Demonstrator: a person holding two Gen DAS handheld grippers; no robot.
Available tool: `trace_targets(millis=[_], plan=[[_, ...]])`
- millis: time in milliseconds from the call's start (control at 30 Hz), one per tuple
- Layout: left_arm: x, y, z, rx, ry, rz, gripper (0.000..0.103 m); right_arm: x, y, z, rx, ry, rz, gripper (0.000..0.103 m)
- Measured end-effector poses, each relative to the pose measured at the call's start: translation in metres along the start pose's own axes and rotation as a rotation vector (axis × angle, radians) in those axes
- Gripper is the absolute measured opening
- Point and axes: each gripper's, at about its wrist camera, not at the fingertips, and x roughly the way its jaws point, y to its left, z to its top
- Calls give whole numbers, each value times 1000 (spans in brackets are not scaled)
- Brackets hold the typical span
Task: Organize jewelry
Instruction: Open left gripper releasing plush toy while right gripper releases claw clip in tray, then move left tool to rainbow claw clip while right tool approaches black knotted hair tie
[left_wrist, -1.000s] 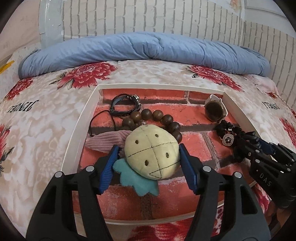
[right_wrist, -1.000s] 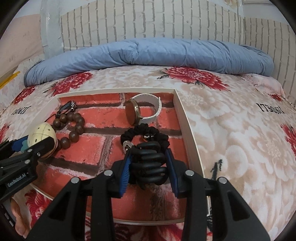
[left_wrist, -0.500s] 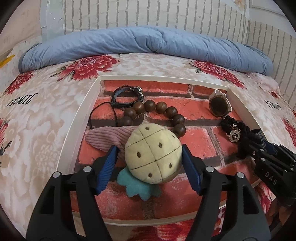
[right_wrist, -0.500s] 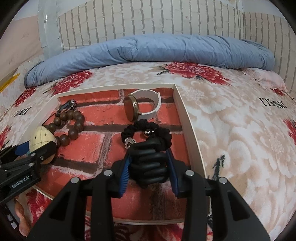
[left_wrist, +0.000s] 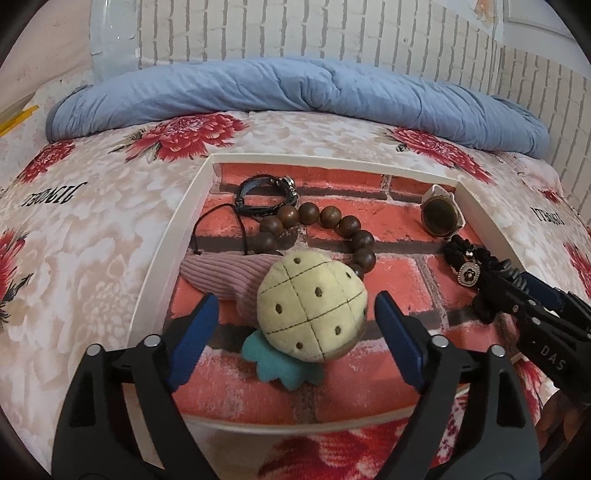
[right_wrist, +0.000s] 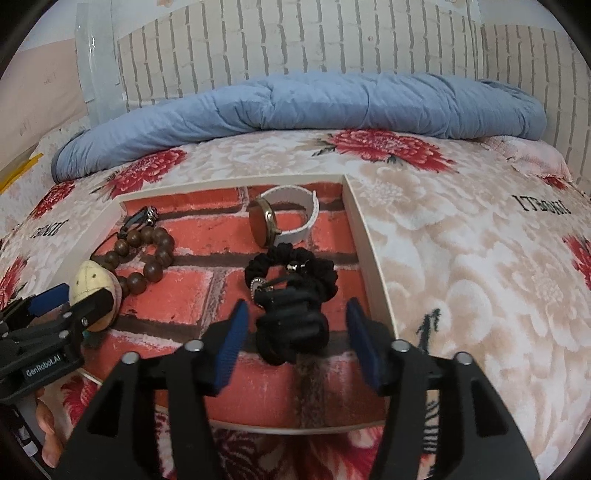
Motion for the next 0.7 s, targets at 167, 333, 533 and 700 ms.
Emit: trace_targets(millis=[167,333,533,700], plan=[[-26,4,1,-33,-40,-37,94,-27,-7,4,41,-45,38,76],[-60,8,1,-16,-84,-11,98,-58,-3,3,-4,-67,18,85],[-107,19,-1,-10,-105,6,98,-94,5,-9,-63,-57,-27,86],[-143,38,-20,-24,-97,7,98,-123,4,-35,-40,-39,-22,86]])
